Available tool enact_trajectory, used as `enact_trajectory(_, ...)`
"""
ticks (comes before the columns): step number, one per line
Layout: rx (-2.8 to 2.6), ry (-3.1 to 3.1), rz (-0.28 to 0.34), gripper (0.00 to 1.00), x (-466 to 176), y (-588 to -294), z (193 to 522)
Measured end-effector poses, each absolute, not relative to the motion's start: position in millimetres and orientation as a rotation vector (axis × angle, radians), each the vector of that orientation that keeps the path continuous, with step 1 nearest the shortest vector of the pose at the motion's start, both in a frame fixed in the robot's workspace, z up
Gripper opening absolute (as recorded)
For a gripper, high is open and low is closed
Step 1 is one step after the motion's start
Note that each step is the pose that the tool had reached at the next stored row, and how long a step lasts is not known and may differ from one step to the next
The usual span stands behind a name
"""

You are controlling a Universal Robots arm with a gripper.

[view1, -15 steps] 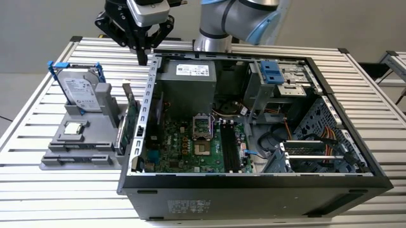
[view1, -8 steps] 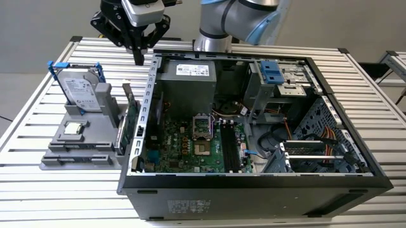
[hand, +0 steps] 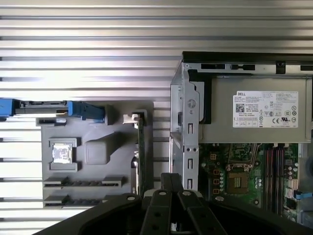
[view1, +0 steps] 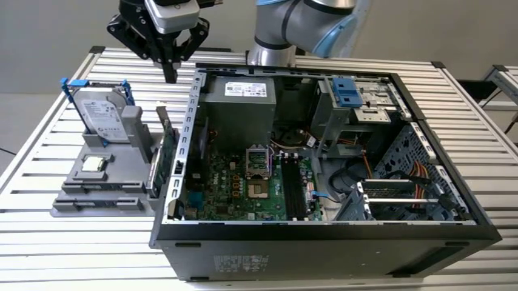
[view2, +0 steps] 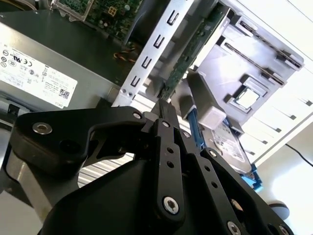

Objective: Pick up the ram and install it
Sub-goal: 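Reach for the ram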

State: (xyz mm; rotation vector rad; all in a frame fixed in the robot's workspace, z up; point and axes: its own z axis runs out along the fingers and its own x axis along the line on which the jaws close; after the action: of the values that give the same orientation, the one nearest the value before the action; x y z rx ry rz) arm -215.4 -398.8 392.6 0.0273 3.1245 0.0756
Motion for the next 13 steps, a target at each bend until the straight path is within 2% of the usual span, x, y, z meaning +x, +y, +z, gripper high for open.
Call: enact_trajectory(13,0.015,3.125,0.076,0.00,-233,-399,393)
